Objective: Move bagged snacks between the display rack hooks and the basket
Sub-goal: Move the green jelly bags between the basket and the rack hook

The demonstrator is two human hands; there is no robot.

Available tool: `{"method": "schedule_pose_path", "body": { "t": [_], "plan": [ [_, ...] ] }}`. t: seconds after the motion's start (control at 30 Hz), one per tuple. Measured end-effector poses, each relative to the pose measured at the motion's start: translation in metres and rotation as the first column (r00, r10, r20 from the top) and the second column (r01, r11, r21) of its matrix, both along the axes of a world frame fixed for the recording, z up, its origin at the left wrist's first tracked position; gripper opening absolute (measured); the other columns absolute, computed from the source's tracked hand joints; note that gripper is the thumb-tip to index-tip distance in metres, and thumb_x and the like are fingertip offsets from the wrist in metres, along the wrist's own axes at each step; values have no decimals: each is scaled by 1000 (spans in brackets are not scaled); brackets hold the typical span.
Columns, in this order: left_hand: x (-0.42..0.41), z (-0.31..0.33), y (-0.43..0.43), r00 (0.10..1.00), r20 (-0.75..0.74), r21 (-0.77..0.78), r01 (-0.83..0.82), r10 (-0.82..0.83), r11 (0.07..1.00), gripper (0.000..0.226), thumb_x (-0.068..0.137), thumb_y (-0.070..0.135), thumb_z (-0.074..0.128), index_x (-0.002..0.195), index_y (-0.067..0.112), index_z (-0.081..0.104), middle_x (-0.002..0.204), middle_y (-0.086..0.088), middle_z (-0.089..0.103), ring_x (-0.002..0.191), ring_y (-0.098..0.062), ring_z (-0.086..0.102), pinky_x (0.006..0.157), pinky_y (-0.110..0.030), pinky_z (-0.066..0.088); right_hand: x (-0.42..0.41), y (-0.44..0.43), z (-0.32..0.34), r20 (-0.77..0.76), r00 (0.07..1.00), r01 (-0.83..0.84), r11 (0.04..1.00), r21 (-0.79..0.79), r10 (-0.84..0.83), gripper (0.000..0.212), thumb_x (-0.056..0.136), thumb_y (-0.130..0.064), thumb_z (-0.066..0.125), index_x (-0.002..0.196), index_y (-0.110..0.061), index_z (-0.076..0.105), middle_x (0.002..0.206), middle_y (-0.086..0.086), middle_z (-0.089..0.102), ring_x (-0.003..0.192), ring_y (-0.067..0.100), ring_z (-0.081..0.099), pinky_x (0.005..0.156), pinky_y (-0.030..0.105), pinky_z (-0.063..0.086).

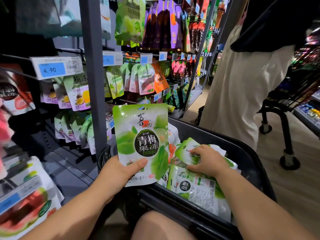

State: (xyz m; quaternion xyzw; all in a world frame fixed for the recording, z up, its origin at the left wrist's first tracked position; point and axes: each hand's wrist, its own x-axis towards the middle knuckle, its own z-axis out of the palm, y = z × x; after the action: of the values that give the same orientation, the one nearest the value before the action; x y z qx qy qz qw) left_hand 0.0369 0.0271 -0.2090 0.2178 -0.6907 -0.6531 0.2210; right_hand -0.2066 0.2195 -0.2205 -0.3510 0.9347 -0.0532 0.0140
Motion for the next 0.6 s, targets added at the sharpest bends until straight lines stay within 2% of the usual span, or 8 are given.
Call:
{"method": "schedule_pose_path", "body": {
  "t": [0.1, 0.13, 0.23, 0.33, 0.4, 0.5, 0.6],
  "plan": [
    [-1, -1, -1, 1000, -14, 13, 5, -5, 1000, 25, 61, 39, 76, 86, 37, 76, 89, 3, 77, 89, -16, 73, 92, -39, 54, 5, -2, 3, -66, 997, -44, 993, -108, 37, 25, 86, -46, 64, 105, -31, 72, 107, -11, 66, 102, 15, 61, 86, 32, 49],
    [-1, -1, -2, 1000, -12, 14, 3, -3, 1000, 25, 61, 39, 77, 86, 35, 76, 89, 3, 77, 89, -16, 73, 92, -39, 54, 6, -3, 4, -88, 996, -46, 989, -137, 34, 19, 89, -38, 61, 100, -30, 74, 103, -10, 68, 100, 15, 63, 83, 31, 50],
    [-2, -3, -2, 1000, -5, 28, 2, -1, 1000, 28, 62, 40, 85, 85, 27, 78, 90, 1, 77, 89, -18, 73, 93, -41, 54, 5, -2, 5, -124, 992, -2, 959, -284, -34, 19, 93, -26, 58, 97, -25, 76, 100, -10, 71, 96, 16, 64, 78, 30, 50],
    [-1, -4, -2, 1000, -9, 30, 6, -6, 1000, 30, 60, 41, 85, 87, 29, 78, 90, 2, 77, 89, -17, 73, 89, -38, 54, 3, 1, 13, -114, 985, 55, 853, -519, -133, 17, 94, -24, 57, 90, -27, 73, 88, -11, 70, 83, 15, 62, 65, 28, 45],
    [-2, -5, -3, 1000, -8, 38, 2, -2, 999, 24, 67, 33, 87, 87, 23, 78, 89, 2, 77, 87, -14, 73, 84, -34, 53, 7, 2, 22, -72, 982, 78, 727, -682, -174, 16, 96, -22, 56, 88, -26, 70, 79, -11, 66, 74, 11, 59, 60, 27, 43],
    [-2, -4, -1, 1000, -24, 58, -15, 16, 998, 11, 81, 13, 77, 90, 19, 74, 86, 4, 77, 78, -8, 72, 75, -26, 50, 16, 3, 37, 13, 981, 102, 455, -885, -193, 14, 97, -17, 56, 91, -19, 68, 75, -8, 64, 70, 6, 57, 64, 30, 44],
    [-2, -4, 2, 999, -46, 74, -10, 14, 997, 22, 74, 20, 84, 94, 18, 74, 91, 0, 77, 85, -15, 73, 83, -33, 54, 22, 5, 44, 120, 982, 151, 225, -963, -145, 11, 100, -16, 54, 94, -17, 64, 79, -8, 61, 68, -4, 54, 67, 23, 44]
  ]
}}
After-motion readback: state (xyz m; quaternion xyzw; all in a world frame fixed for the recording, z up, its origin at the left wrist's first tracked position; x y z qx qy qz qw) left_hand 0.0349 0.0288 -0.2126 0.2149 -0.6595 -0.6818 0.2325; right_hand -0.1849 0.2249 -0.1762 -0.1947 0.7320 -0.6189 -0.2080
